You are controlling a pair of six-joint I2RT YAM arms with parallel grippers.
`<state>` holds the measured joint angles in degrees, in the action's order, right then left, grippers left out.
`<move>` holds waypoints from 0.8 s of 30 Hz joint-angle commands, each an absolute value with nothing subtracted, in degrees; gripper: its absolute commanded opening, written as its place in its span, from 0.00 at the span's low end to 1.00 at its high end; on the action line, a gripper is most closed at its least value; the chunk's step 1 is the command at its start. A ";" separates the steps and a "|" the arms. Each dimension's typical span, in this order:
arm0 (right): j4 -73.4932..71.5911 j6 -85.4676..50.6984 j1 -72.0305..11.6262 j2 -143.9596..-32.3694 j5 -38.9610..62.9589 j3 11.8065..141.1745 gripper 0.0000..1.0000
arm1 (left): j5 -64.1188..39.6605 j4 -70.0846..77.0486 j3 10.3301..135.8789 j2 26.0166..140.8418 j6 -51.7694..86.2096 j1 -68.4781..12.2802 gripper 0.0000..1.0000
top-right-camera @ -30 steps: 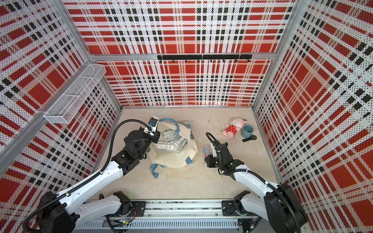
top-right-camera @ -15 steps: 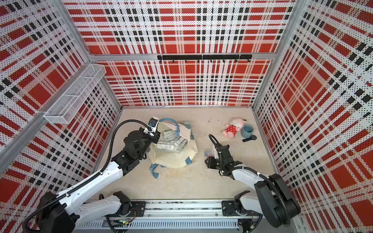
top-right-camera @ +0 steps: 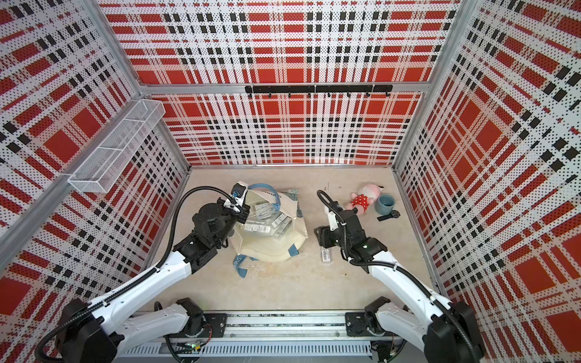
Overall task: Take out the compass set from the canvas bag
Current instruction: Adjust the canvas bag at the center of the board.
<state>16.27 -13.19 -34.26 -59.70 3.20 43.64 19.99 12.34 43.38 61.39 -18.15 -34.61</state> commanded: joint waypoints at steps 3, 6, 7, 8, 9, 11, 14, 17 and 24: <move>11.96 7.84 -40.78 -63.18 -2.22 51.89 0.69 | 20.58 18.44 45.59 60.10 -18.18 -35.51 0.00; 12.02 10.38 -41.13 -69.70 1.76 58.23 0.68 | 20.24 18.17 46.63 60.60 -18.19 -35.51 0.00; 11.61 11.04 -41.22 -71.79 2.17 59.76 0.68 | 20.09 18.05 46.86 60.80 -18.18 -35.59 0.00; 10.80 11.60 -41.22 -73.32 2.14 60.52 0.68 | 20.05 18.04 46.93 60.82 -18.08 -35.60 0.00; 9.94 12.43 -41.22 -75.03 2.29 61.19 0.68 | 19.89 18.02 46.85 60.70 -18.00 -35.60 0.00; 9.97 13.14 -41.26 -77.71 2.84 63.05 0.67 | 19.68 17.99 46.76 60.65 -17.52 -35.73 0.00; 9.95 13.21 -41.31 -79.48 3.73 64.16 0.65 | 19.77 17.36 46.97 60.60 -17.24 -36.03 0.00; 8.29 13.18 -41.31 -79.37 3.54 62.76 0.64 | 19.69 16.38 47.20 60.34 -16.81 -36.04 0.00; 12.36 13.59 -44.63 -76.61 0.79 64.80 0.62 | 19.45 15.46 46.76 59.67 -16.27 -36.04 0.00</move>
<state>10.81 11.66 -42.02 -79.68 1.83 63.00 19.94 11.07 44.10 61.45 -17.10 -35.48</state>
